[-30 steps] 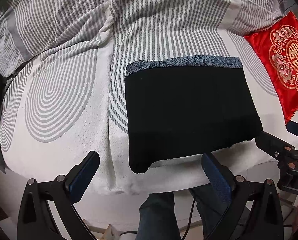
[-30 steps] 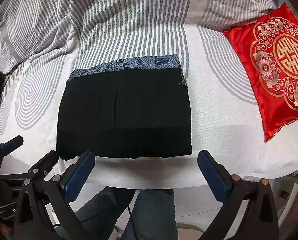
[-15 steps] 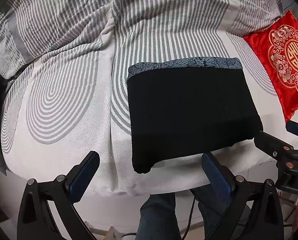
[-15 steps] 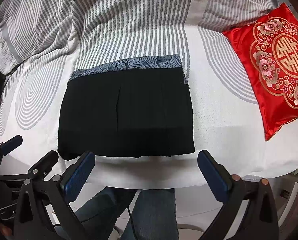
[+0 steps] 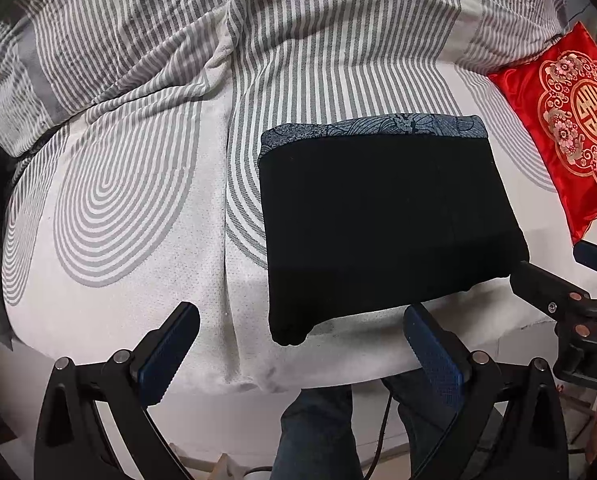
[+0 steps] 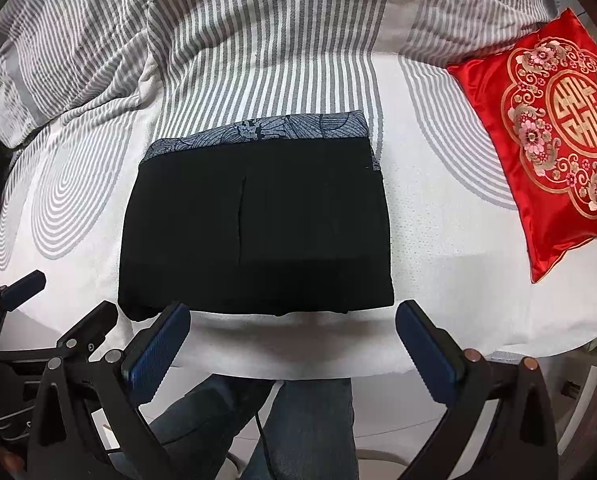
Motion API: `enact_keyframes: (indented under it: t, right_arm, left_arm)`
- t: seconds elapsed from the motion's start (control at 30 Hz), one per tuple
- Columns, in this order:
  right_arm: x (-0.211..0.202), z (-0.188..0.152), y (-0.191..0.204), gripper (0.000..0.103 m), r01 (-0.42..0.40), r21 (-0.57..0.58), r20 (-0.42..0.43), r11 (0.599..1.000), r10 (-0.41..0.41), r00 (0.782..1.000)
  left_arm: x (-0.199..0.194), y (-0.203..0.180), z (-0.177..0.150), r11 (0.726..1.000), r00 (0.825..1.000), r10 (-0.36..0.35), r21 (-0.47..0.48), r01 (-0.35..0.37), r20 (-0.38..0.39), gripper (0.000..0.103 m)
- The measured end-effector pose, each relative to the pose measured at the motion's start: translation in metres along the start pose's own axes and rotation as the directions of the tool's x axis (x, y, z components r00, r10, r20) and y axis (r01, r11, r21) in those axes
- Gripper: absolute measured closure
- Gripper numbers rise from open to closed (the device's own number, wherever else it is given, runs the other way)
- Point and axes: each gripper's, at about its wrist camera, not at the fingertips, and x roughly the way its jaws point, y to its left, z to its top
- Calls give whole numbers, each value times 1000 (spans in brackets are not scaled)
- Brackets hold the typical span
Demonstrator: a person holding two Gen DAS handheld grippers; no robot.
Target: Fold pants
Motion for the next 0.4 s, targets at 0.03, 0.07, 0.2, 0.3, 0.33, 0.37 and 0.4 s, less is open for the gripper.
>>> enact_keyframes:
  t: [0.03, 0.07, 0.2, 0.3, 0.33, 0.37, 0.4]
  right_arm:
    - [0, 0, 0, 1, 0, 0, 0, 1000, 0, 1000]
    - [0, 0, 0, 1, 1, 0, 0, 1000, -1, 1000]
    - [0, 0, 1, 0, 2, 0, 0, 1000, -2, 1000]
    - [0, 0, 1, 0, 2, 1, 0, 1000, -2, 1000]
    - [-1, 0, 1, 1, 2, 1, 0, 1000, -2, 1000]
    - [-1, 0, 1, 1, 2, 2, 0, 1000, -2, 1000]
    - [-1, 0, 0, 0, 1, 5, 1, 1000, -1, 1000]
  left_arm:
    - [0, 0, 0, 1000, 1000, 1, -2, -1, 1, 1]
    - [0, 1, 0, 1000, 1000, -1, -4, 1, 0, 1]
    - [1, 3, -1, 1000, 1000, -1, -11, 1, -5, 1]
    - [0, 4, -2, 1000, 1000, -9, -13, 9, 9, 1]
    - [-2, 4, -2, 1000, 1000, -15, -9, 15, 22, 1]
    - [-3, 3, -2, 1000, 1000, -16, -6, 16, 23, 1]
    - [-3, 3, -1, 1000, 1000, -17, -4, 17, 24, 1]
